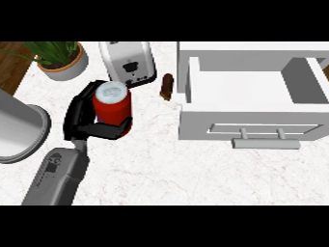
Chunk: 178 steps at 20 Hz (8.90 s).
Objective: Pick up the can, place it into the drawer and close the drawer
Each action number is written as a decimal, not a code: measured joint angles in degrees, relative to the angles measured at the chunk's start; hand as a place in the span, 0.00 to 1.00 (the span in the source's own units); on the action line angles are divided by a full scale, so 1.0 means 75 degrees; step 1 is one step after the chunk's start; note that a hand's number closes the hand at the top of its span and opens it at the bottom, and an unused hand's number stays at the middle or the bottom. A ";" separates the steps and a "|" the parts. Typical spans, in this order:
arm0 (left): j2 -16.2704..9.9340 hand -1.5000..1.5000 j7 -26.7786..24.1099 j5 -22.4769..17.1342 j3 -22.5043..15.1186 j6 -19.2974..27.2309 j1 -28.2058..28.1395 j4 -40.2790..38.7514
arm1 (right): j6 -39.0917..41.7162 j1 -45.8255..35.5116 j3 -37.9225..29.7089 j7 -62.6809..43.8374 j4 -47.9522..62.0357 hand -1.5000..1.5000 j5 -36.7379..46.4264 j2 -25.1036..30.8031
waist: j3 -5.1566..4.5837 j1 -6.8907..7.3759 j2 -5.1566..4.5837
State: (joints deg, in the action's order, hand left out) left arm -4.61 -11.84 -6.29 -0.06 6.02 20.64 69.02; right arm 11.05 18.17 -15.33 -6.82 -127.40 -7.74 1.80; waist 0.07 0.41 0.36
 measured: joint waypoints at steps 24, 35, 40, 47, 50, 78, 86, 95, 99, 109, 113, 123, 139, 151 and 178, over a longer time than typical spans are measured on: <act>0.0608 1.00 0.3683 0.0584 -0.1487 0.2509 0.4796 -0.0143 | 0.0366 0.0028 -0.0277 0.0274 0.0205 0.00 -0.0074 -0.0032 | -0.0005 -0.0213 -0.0056; 0.0614 1.00 0.3384 -0.0338 -0.1615 0.3137 0.7154 -0.2858 | 0.0311 -0.0318 -0.0188 0.0264 0.0416 0.00 0.0145 -0.0063 | -0.0001 -0.0353 -0.0098; 0.0615 1.00 0.3152 -0.0800 -0.1808 0.3232 0.7841 -0.3760 | 0.0250 -0.0450 -0.0189 0.0125 0.0383 0.00 0.0161 -0.0055 | 0.0001 -0.0392 -0.0107; 0.0614 1.00 0.2803 -0.1412 -0.2346 0.3401 0.8464 -0.4820 | 0.0183 -0.0693 -0.0068 -0.0065 0.0359 0.00 0.0246 -0.0042 | 0.0004 -0.0506 -0.0133; 0.0615 1.00 0.2622 -0.1746 -0.2607 0.3522 0.8471 -0.5066 | 0.0168 -0.0796 -0.0015 -0.0032 0.0484 0.00 0.0323 -0.0053 | 0.0006 -0.0549 -0.0146; 0.0614 0.00 0.1423 -0.2976 -0.4528 0.4539 0.8297 -0.6464 | 0.0109 -0.1573 0.0056 -0.0221 0.0757 0.00 0.0349 0.0191 | 0.0013 -0.1012 -0.0275; 0.0614 0.00 0.1161 -0.3261 -0.4722 0.5024 0.8151 -0.6500 | 0.0082 -0.1544 0.0214 -0.0256 0.0569 0.00 0.0445 0.0119 | 0.0013 -0.1104 -0.0302; 0.0615 0.00 0.0985 -0.3812 -0.4660 0.5241 0.8021 -0.6296 | 0.0149 -0.1658 0.0282 0.0223 0.0127 0.00 0.1571 0.0665 | 0.0005 -0.1037 -0.0286; 0.0615 0.00 0.0832 -0.4093 -0.4585 0.5253 0.7997 -0.6149 | 0.0132 -0.1764 0.0609 0.0424 -0.0036 0.00 0.2374 0.0845 | 0.0001 -0.0938 -0.0274; 0.0614 0.00 0.0680 -0.4474 -0.4580 0.5530 0.8310 -0.5905 | -0.0223 -0.2318 0.1452 0.0893 0.0533 0.00 0.4921 0.1397 | 0.0000 -0.0529 -0.0188; 0.0615 0.00 0.0783 -0.4496 -0.4564 0.5556 0.8438 -0.5941 | -0.0538 -0.2538 0.1977 0.1000 0.1098 0.00 0.6203 0.1518 | -0.0002 -0.0370 -0.0158; 0.0332 0.00 0.1292 -0.4192 -0.4497 0.5565 0.8205 -0.5323 | -0.1482 -0.3211 0.2896 0.0875 0.3173 0.00 0.8644 0.1425 | -0.0006 0.0018 -0.0047; -0.1627 0.00 0.2833 -0.3526 -0.4673 0.5253 0.7052 -0.2840 | -0.4242 -0.5229 0.2074 0.1779 0.7516 0.00 0.9683 0.1049 | -0.0161 0.0299 0.0101; -0.2551 0.00 0.3558 -0.3290 -0.4746 0.5199 0.6020 -0.1170 | -0.5919 -0.7205 0.1257 0.1797 1.0512 0.00 1.0253 0.1099 | -0.0136 0.0439 0.0037; -0.3353 0.00 0.3539 -0.2683 -0.4574 0.5015 0.3763 0.1121 | -0.6946 -1.0662 0.0188 0.1895 1.5108 0.00 1.0343 0.1579 | 0.0002 0.0548 -0.0248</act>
State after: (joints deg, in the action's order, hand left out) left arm -29.76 14.71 -26.41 -34.36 43.63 48.87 77.43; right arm -41.05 -61.80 -13.92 7.39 -14.09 69.83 13.64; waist 0.08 4.52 -1.50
